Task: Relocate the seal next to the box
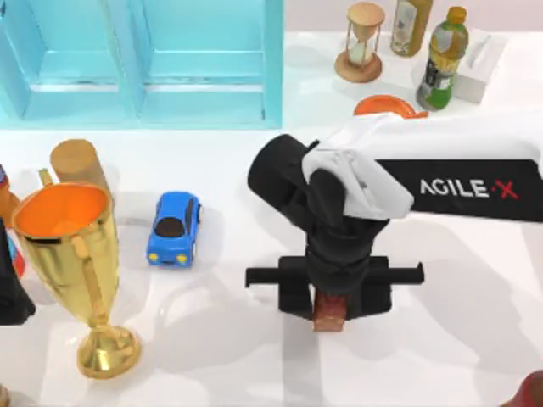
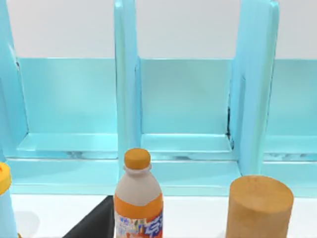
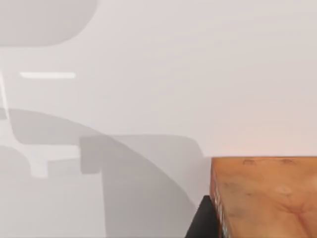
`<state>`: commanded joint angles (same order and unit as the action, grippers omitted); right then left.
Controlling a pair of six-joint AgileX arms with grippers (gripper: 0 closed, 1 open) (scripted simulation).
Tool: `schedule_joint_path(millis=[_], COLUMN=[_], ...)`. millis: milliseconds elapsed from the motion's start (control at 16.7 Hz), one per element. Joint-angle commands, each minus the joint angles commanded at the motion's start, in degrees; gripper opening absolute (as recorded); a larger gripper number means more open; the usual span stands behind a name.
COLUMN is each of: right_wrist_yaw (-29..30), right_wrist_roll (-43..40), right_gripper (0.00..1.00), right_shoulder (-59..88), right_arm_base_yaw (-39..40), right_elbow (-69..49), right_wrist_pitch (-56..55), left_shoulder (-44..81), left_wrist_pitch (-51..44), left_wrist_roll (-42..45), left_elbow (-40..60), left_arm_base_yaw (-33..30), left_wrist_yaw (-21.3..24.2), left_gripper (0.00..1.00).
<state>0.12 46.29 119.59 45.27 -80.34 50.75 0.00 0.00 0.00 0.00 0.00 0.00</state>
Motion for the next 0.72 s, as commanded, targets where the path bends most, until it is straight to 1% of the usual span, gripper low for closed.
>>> schedule_joint_path(millis=[180, 240, 720], right_wrist_yaw=[0.00, 0.00, 0.03], right_wrist_roll=[0.00, 0.00, 0.03], right_gripper=[0.02, 0.00, 0.00], right_shoulder=[0.00, 0.00, -0.10], right_arm_base_yaw=[0.00, 0.00, -0.14], right_elbow=[0.00, 0.00, 0.00], right_wrist_pitch=[0.00, 0.00, -0.01], left_shoulder=[0.00, 0.00, 0.00], left_wrist_pitch=[0.00, 0.00, 0.00], left_wrist_roll=[0.00, 0.00, 0.00], left_elbow=[0.00, 0.00, 0.00], left_arm_base_yaw=[0.00, 0.00, 0.00], left_wrist_yaw=[0.00, 0.00, 0.00], left_gripper=[1.00, 1.00, 1.00])
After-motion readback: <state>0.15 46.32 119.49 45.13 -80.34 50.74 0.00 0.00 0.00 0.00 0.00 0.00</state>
